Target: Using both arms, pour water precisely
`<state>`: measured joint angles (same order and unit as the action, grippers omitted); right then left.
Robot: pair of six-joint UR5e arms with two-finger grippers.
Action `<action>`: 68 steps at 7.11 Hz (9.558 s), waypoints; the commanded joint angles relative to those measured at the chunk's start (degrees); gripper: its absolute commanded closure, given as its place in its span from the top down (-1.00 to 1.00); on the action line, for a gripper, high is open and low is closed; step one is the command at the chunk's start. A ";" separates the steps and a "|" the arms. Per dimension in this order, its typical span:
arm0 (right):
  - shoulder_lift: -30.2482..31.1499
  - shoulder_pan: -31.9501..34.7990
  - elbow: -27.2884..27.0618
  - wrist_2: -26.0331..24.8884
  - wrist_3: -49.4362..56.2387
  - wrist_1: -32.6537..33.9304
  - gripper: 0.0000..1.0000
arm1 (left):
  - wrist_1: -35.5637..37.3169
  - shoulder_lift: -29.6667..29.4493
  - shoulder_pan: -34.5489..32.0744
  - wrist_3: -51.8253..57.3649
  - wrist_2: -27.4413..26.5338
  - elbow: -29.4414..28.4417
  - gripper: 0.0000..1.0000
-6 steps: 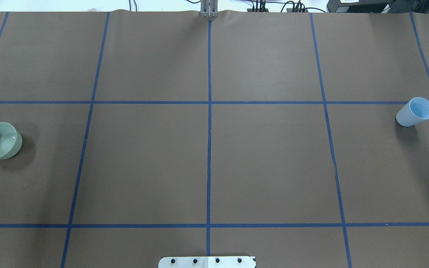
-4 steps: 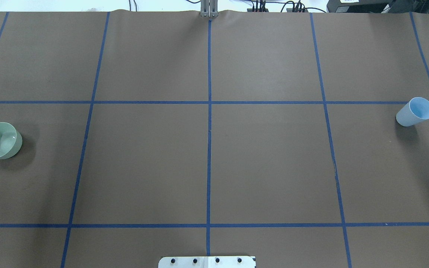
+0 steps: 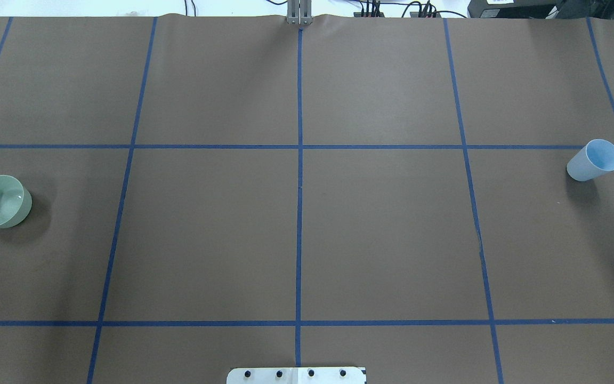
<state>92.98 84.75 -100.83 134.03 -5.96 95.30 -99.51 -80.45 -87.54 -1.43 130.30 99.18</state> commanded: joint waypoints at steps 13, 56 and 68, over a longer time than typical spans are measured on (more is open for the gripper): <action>-1.92 -0.02 2.13 0.00 0.07 -0.03 1.00 | -29.77 -4.54 22.31 -41.11 5.49 -13.92 1.00; 21.98 -35.41 -10.09 -43.20 -57.76 -55.21 1.00 | -3.32 -57.98 47.20 -90.59 -13.85 -19.03 1.00; 14.08 -49.77 11.70 -70.49 -56.45 -76.76 0.99 | -3.32 -57.10 47.64 -90.68 -13.93 -19.12 1.00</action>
<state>108.39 35.08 -91.04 64.15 -62.93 19.72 -102.83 -137.51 -39.90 -92.11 116.37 80.03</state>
